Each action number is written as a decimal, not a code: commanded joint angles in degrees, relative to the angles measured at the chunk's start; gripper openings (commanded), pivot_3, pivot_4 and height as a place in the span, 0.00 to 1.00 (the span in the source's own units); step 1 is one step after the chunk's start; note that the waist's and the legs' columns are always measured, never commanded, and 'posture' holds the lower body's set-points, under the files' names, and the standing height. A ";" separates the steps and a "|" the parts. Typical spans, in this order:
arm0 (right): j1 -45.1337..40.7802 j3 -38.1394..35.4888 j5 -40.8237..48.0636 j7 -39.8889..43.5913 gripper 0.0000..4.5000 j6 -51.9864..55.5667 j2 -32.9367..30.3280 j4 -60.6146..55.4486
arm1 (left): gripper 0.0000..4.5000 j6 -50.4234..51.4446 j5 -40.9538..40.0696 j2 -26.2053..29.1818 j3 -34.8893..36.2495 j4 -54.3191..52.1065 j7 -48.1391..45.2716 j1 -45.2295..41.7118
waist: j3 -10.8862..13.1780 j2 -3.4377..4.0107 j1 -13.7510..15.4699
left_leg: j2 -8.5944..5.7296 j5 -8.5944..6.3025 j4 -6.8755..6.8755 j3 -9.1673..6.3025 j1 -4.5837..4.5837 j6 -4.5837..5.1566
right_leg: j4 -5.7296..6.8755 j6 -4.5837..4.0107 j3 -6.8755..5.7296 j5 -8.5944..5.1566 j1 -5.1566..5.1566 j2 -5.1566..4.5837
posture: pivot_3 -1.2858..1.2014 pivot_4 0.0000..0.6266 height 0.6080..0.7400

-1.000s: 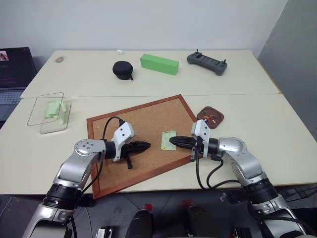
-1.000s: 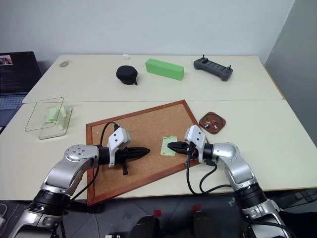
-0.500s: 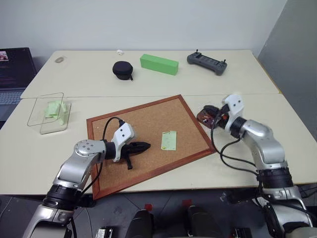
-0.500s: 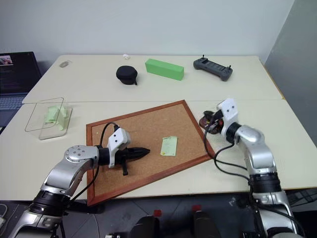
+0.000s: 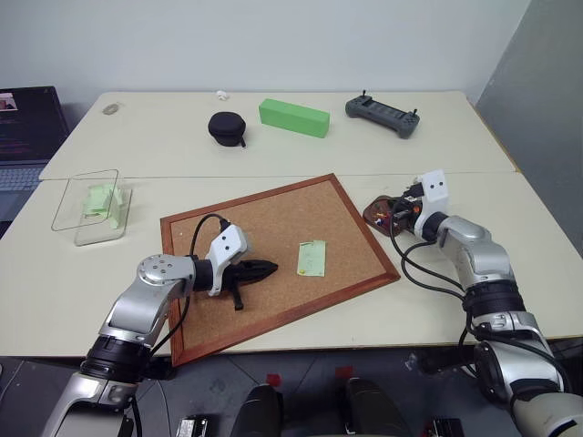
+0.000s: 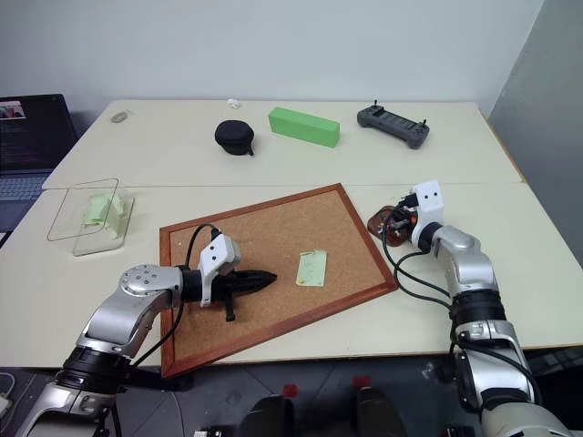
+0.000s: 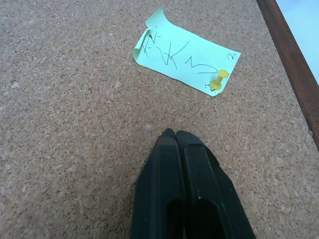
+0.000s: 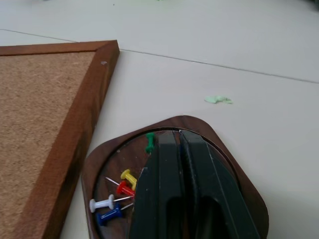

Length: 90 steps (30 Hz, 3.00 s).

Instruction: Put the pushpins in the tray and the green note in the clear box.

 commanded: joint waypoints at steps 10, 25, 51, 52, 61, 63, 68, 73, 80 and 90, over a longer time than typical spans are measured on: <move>-1.87 -0.93 -0.63 -0.09 0.39 -3.66 -0.16 1.30 | 0.00 0.65 0.66 0.48 -0.19 -0.89 0.31 1.12 | 0.00 0.00 -0.02 | 0.01 0.00 0.00 0.00 0.00 0.00 | 0.00 0.00 0.00 0.00 0.00 0.00 | 0.52 0.24 1.00; 2.27 -0.02 2.03 8.31 0.39 -4.33 -1.35 -8.13 | 0.00 0.56 0.72 0.29 -0.55 -0.96 0.09 0.94 | 0.00 0.00 0.00 | 0.01 0.00 -0.01 -0.02 0.00 0.00 | 0.00 0.00 -0.01 0.00 0.00 0.00 | 0.52 0.24 1.00; 12.85 23.06 -3.27 25.49 0.54 -14.44 4.73 -24.46 | 0.00 1.03 0.55 0.85 -0.11 -2.16 0.36 1.91 | 0.00 0.01 0.04 | 0.02 0.00 0.02 -0.07 0.01 0.00 | -0.02 0.01 -0.06 -0.01 0.02 0.04 | 0.52 0.24 1.00; 12.62 23.27 -3.57 25.40 0.54 -14.87 5.14 -23.65 | 0.00 1.05 0.54 0.87 -0.09 -2.20 0.38 1.94 | 0.00 0.01 0.04 | 0.01 0.00 0.02 -0.06 0.01 0.00 | -0.02 0.01 -0.05 -0.01 0.01 0.04 | 0.52 0.24 1.00; 10.67 23.90 -6.04 25.53 0.54 -18.34 6.95 -16.94 | 0.00 1.56 0.39 0.83 0.07 -2.82 0.81 2.34 | 0.00 0.01 0.05 | 0.02 0.00 0.01 -0.09 0.01 0.00 | -0.01 0.01 -0.07 -0.01 0.01 0.04 | 0.52 0.24 1.00; 10.62 23.85 -6.27 25.78 0.54 -18.74 7.06 -16.25 | 0.00 1.60 0.36 0.87 0.11 -2.88 0.90 2.44 | 0.00 0.01 0.04 | 0.02 0.00 0.01 -0.08 0.01 0.00 | -0.01 0.01 -0.06 0.00 0.01 0.04 | 0.52 0.24 1.00; 10.53 23.82 -6.55 25.99 0.54 -19.73 7.26 -15.07 | 0.00 1.65 0.32 0.91 0.22 -2.98 0.96 2.53 | 0.00 0.01 0.03 | 0.02 0.00 0.00 -0.09 0.02 0.00 | -0.01 0.01 -0.08 0.00 0.01 0.05 | 0.52 0.24 1.00; 10.52 23.68 -6.27 26.14 0.35 -20.14 7.47 -14.89 | 0.00 1.61 0.37 0.91 0.29 -2.81 0.97 2.21 | 0.00 0.01 0.01 | 0.02 0.00 0.01 -0.08 0.02 0.00 | -0.01 0.01 -0.07 0.00 0.01 0.05 | 0.52 0.24 1.00; 10.25 24.14 -7.42 25.43 0.03 -20.93 7.73 -13.68 | 0.00 1.73 0.27 0.59 0.25 -2.42 0.99 1.60 | 0.00 0.01 0.00 | 0.02 0.00 0.01 -0.08 0.03 0.00 | 0.00 0.01 -0.07 0.00 0.01 0.05 | 0.52 0.24 1.00; 9.43 23.26 -6.48 26.37 0.01 -20.24 6.80 -16.26 | 0.00 1.86 0.39 0.35 0.07 -2.18 1.11 1.34 | 0.00 0.01 -0.01 | 0.02 0.00 0.03 -0.08 0.07 0.00 | 0.04 0.00 -0.06 0.00 0.02 0.08 | 0.52 0.24 1.00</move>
